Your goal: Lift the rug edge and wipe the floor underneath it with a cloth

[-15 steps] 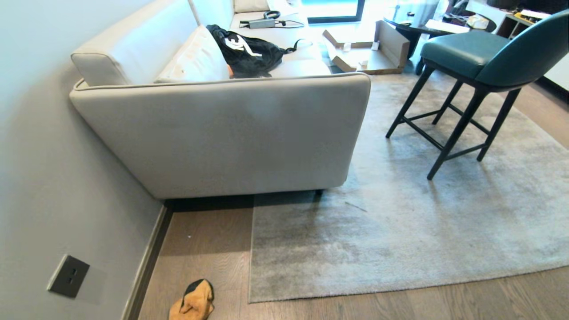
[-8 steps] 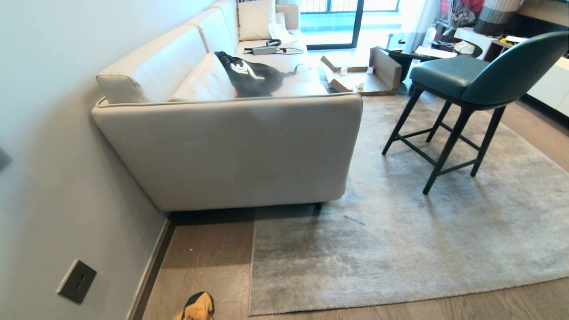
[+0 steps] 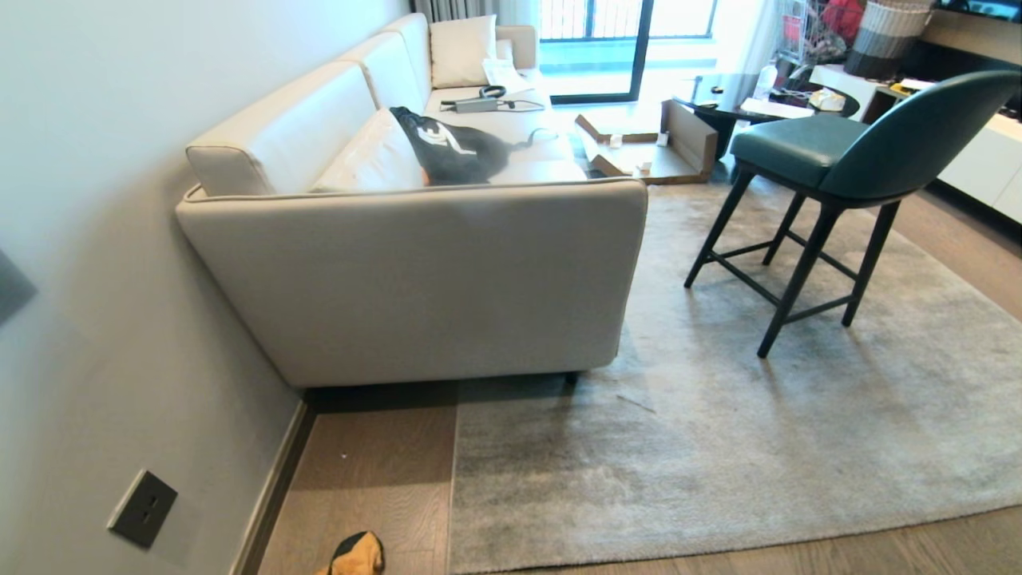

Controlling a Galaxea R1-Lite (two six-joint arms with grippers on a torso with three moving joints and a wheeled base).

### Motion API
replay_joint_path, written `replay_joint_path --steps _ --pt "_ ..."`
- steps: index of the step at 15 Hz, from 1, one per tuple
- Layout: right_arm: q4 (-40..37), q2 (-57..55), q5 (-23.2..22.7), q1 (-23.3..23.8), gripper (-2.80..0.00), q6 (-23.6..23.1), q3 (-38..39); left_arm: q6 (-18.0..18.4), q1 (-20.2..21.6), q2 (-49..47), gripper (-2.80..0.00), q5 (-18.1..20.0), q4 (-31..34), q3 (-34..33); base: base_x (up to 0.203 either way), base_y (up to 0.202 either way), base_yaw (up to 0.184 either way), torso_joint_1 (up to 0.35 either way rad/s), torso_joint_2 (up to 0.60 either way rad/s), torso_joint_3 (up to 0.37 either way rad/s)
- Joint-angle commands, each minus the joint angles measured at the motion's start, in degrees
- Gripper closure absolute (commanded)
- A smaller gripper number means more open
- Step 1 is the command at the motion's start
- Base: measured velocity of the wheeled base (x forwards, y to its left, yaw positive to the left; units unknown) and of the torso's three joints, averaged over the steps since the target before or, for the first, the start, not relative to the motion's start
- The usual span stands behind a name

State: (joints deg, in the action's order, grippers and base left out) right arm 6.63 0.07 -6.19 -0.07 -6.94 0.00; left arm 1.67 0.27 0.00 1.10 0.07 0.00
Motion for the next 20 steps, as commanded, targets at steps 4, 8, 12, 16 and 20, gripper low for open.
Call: replay_joint_path --steps 4,8,12,16,20 --pt "0.1 -0.1 0.0 0.0 0.0 -0.1 0.0 -0.2 0.0 0.0 0.0 0.0 0.0 0.0 0.0 0.0 0.0 -0.005 -0.04 -0.053" --pt "0.0 -0.1 0.0 0.0 0.0 -0.1 0.0 -0.2 0.0 0.0 0.0 0.0 0.0 0.0 0.0 0.0 0.0 -0.025 -0.35 -0.378" --pt "0.0 -0.1 0.0 0.0 0.0 0.0 0.0 -0.2 0.0 0.0 0.0 0.0 0.0 0.0 0.0 0.0 0.0 0.021 -0.43 -0.41" --pt "-1.7 -0.1 2.9 0.0 0.0 0.7 0.0 -0.2 0.0 0.0 0.0 0.0 0.0 0.0 0.0 0.0 0.0 0.075 -0.45 -0.387" --pt "-6.8 -0.1 5.4 0.0 0.0 1.7 0.0 -0.2 0.0 0.0 0.0 0.0 0.0 0.0 0.0 0.0 0.0 0.119 -0.48 -0.369"
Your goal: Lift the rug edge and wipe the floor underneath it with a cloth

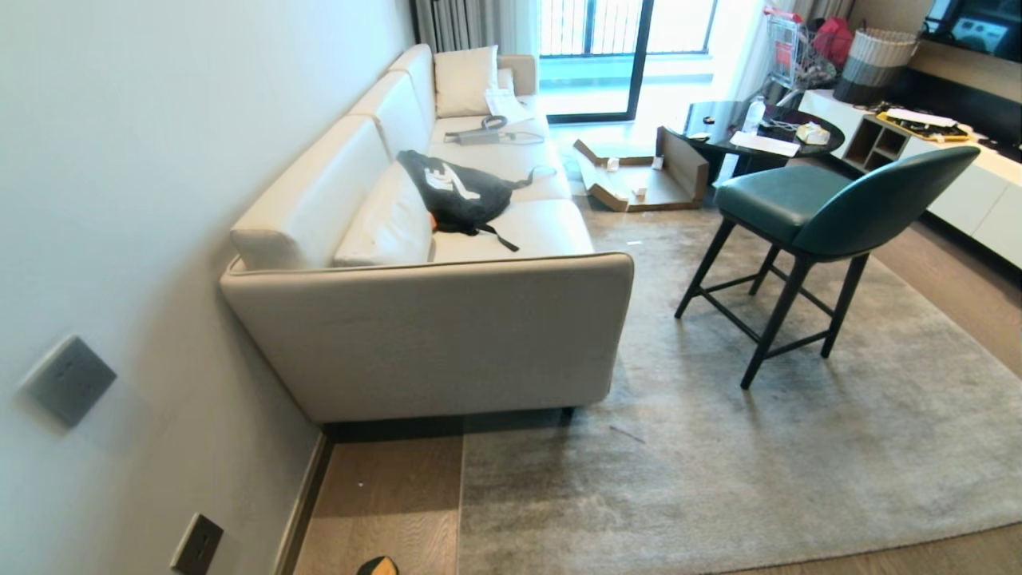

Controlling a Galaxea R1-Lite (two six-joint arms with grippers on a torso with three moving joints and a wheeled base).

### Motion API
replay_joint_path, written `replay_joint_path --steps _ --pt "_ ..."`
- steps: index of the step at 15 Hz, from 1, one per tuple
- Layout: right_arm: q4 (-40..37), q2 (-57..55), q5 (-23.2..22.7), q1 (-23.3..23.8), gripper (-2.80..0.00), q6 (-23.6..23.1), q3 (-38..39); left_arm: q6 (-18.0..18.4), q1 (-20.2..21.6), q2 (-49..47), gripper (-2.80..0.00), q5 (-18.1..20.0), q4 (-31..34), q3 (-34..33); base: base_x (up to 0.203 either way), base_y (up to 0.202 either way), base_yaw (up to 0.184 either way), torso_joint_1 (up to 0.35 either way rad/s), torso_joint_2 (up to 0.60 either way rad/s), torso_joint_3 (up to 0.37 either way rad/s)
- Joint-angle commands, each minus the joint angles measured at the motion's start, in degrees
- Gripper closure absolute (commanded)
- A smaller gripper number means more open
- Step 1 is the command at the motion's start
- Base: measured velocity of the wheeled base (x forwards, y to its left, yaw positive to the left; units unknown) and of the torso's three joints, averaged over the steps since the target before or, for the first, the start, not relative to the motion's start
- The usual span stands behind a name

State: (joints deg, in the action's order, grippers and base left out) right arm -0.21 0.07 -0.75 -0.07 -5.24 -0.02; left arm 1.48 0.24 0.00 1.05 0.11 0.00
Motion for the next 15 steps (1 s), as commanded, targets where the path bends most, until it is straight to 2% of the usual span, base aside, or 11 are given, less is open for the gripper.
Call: replay_joint_path --steps 1,15 --pt "0.0 -0.1 -0.1 0.0 0.0 -0.2 0.0 0.0 0.0 0.0 0.0 0.0 0.0 0.0 0.0 0.0 0.0 0.158 -0.49 -0.364" --pt "0.0 -0.1 -0.1 0.0 0.0 0.4 0.0 -0.1 0.0 0.0 0.0 0.0 0.0 0.0 0.0 0.0 0.0 0.194 -0.54 -0.35"
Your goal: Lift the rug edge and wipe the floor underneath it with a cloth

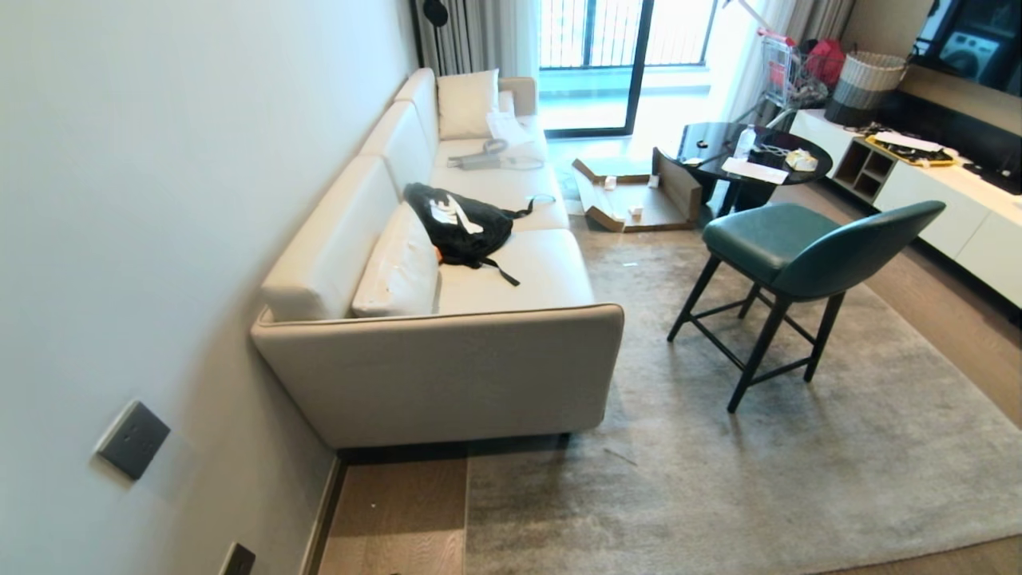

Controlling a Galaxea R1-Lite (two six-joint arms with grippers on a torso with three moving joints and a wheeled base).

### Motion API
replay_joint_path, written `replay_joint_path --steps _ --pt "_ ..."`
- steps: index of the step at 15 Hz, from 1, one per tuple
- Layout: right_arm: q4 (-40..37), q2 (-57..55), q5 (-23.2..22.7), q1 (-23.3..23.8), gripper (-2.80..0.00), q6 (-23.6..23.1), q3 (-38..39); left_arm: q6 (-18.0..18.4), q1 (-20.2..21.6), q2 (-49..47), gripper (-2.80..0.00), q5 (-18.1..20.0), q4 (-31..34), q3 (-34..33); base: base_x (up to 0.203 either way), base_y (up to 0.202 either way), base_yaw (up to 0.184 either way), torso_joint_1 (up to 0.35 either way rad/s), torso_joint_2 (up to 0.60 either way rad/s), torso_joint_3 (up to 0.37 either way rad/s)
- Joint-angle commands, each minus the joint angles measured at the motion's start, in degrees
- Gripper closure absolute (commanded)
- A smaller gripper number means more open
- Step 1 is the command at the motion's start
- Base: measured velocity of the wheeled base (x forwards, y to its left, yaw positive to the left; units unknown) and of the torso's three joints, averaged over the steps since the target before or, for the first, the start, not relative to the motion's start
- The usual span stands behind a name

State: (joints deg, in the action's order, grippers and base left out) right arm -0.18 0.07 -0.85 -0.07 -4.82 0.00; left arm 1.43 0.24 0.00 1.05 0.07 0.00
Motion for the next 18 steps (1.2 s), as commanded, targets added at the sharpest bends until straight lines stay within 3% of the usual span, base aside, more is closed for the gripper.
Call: replay_joint_path --steps 1,18 --pt "0.0 -0.1 0.0 0.0 0.0 0.0 0.0 0.0 0.0 0.0 0.0 0.0 0.0 0.0 0.0 0.0 0.0 0.163 -0.4 -0.241" --pt "0.0 -0.1 0.0 0.0 0.0 0.2 0.0 0.1 0.0 0.0 0.0 0.0 0.0 0.0 0.0 0.0 0.0 0.144 -0.34 -0.19"
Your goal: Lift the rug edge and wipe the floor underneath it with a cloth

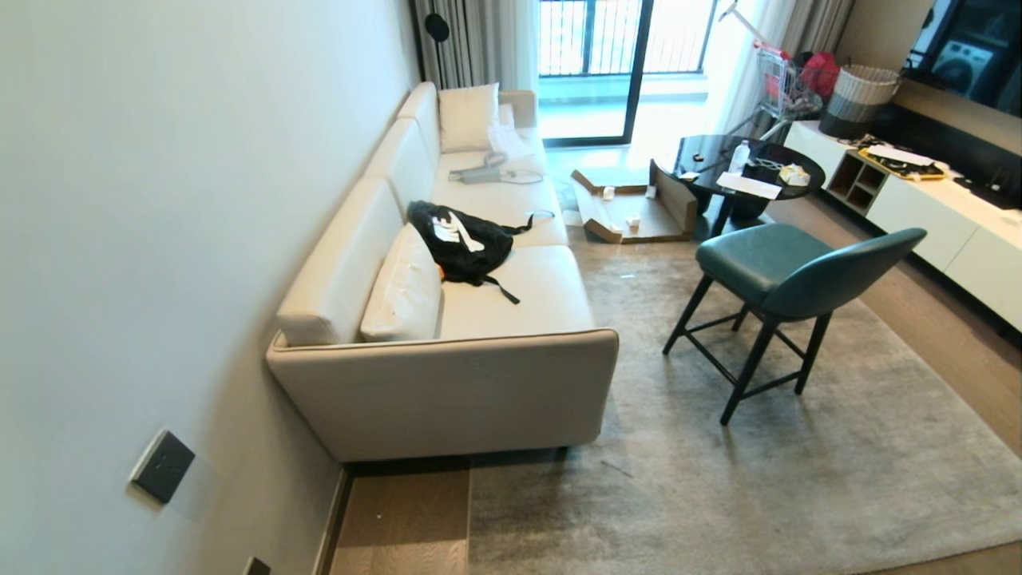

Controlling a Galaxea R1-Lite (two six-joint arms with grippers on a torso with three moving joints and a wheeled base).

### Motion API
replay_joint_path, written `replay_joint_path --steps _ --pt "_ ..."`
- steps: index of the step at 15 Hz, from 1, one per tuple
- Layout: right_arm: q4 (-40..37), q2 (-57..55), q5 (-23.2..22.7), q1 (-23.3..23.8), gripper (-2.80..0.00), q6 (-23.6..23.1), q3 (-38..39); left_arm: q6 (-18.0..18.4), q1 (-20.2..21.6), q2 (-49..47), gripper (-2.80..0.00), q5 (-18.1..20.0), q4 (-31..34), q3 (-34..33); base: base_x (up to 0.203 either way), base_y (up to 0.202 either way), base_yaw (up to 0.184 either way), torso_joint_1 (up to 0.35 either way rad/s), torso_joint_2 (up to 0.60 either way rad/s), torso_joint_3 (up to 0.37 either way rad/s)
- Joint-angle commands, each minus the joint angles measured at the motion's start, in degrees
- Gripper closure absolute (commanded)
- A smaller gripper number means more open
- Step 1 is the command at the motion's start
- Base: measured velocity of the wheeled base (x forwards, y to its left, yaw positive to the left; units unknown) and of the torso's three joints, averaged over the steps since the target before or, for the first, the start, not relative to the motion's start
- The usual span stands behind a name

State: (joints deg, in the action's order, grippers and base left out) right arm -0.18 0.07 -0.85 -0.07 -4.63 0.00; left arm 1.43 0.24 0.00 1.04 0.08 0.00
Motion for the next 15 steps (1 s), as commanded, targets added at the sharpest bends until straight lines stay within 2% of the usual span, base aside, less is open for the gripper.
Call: replay_joint_path --steps 1,15 --pt "0.0 -0.1 0.0 0.0 0.0 0.0 0.0 0.0 0.0 0.0 0.0 0.0 0.0 0.0 0.0 0.0 0.0 0.129 -0.27 -0.154" --pt "0.1 -0.1 0.0 0.0 0.0 0.0 0.0 0.0 0.0 0.0 0.0 0.0 0.0 0.0 0.0 0.0 0.0 0.007 -0.02 -0.008"
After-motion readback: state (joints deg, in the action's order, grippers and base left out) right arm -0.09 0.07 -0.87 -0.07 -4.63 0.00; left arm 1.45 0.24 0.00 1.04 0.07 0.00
